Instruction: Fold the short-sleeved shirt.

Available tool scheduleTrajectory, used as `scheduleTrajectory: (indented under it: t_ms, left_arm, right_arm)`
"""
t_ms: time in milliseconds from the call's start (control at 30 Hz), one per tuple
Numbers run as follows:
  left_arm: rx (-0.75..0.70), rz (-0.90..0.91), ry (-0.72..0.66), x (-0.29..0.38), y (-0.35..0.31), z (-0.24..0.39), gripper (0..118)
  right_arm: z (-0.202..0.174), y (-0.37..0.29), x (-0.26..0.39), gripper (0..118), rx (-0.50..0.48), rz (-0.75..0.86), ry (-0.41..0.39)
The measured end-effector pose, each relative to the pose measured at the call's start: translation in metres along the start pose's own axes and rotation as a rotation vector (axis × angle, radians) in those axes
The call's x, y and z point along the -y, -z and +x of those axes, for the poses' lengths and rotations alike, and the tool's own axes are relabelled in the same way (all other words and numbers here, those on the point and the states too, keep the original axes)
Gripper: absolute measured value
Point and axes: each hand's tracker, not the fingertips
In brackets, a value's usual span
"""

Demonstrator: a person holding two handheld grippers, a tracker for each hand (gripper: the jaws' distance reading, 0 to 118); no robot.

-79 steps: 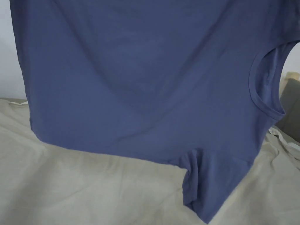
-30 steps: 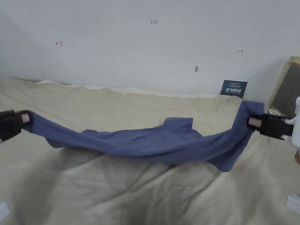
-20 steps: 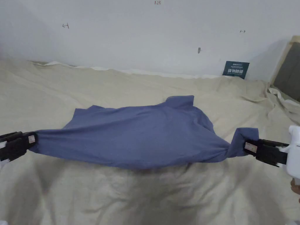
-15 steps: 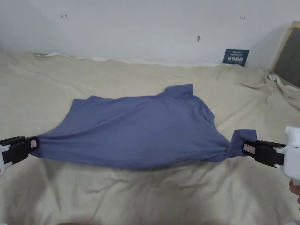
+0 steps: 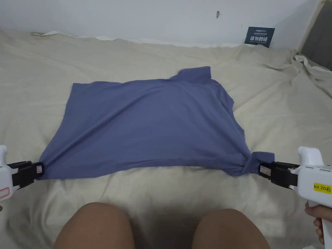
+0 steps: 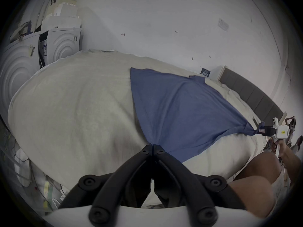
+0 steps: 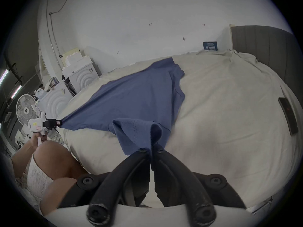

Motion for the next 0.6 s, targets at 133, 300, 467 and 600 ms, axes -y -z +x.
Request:
scheduleTrajectory:
  t_ms: [133,300,467,600]
  left_arm:
    - [-0.023,-0.041,0.026,0.003,0.008,-0.002,1]
    - [-0.061,-0.092,0.071,0.009,0.010,-0.009,40]
    - [-0.103,-0.067,0.125,0.035,-0.021,-0.029,118]
    - [-0.150,-0.011,0.127,0.064,-0.072,-0.036,118]
  right_arm:
    - [0.008,0.017,0.009,4,0.034,-0.040,-0.012]
    - [0.015,0.028,0.015,31,0.088,-0.076,-0.033]
    - [0.022,0.008,0.029,102,0.093,-0.071,-0.025]
    - [0.008,-0.042,0.057,102,0.130,0.018,-0.061]
